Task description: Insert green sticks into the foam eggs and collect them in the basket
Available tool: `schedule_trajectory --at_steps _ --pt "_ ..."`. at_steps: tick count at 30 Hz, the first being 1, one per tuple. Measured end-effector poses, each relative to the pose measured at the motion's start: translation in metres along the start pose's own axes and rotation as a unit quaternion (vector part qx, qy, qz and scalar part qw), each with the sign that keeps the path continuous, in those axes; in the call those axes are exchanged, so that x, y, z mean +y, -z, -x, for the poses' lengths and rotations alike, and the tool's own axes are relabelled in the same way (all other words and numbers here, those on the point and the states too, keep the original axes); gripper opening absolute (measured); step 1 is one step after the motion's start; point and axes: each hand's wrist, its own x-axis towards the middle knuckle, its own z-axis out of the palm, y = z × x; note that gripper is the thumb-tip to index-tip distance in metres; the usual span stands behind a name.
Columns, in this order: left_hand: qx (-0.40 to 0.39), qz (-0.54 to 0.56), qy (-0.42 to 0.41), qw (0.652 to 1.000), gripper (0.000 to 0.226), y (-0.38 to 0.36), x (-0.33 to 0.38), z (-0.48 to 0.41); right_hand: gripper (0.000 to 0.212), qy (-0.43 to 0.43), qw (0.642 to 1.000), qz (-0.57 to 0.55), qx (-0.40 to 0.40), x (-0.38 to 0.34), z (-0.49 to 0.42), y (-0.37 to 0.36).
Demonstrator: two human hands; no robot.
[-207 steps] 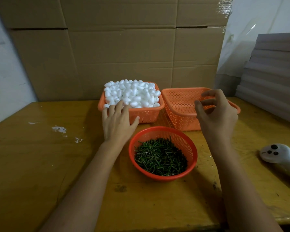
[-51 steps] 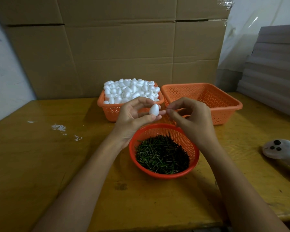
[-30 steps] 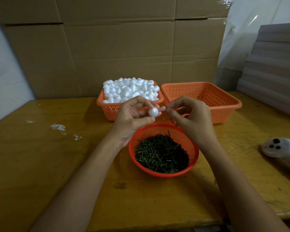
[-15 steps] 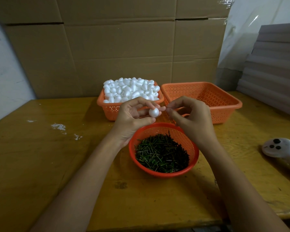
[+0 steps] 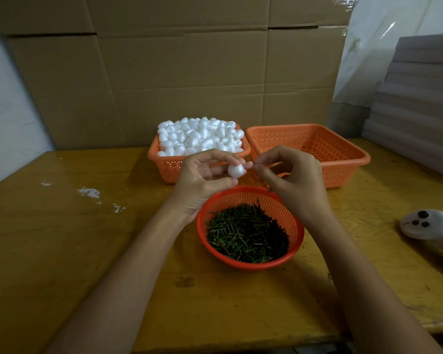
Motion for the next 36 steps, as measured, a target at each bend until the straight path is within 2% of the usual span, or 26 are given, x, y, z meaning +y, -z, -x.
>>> schedule_trajectory --at_steps 13,20,28,32,36 --pt "0.004 -0.005 0.007 1.0 0.038 0.0021 -0.0024 -0.001 0.008 0.004 1.0 0.002 -0.003 0.001 -0.0001 0.0002" --pt "0.004 -0.011 0.019 1.0 0.069 0.0033 -0.0042 -0.002 0.008 0.004 1.0 0.002 -0.002 0.001 0.0 0.0004" --pt "0.003 -0.016 0.017 1.0 0.078 0.003 -0.0043 -0.0025 0.008 0.003 1.0 0.006 0.0 0.0006 -0.0001 0.0003" --pt "0.004 -0.016 0.015 1.0 0.077 0.0046 -0.0059 -0.0032 0.009 0.006 1.0 0.005 0.001 -0.0006 0.0001 0.0006" --pt "0.006 -0.004 0.017 1.0 0.06 0.004 -0.0039 -0.0025 0.008 0.005 1.0 0.005 -0.001 -0.0008 0.0002 0.0007"
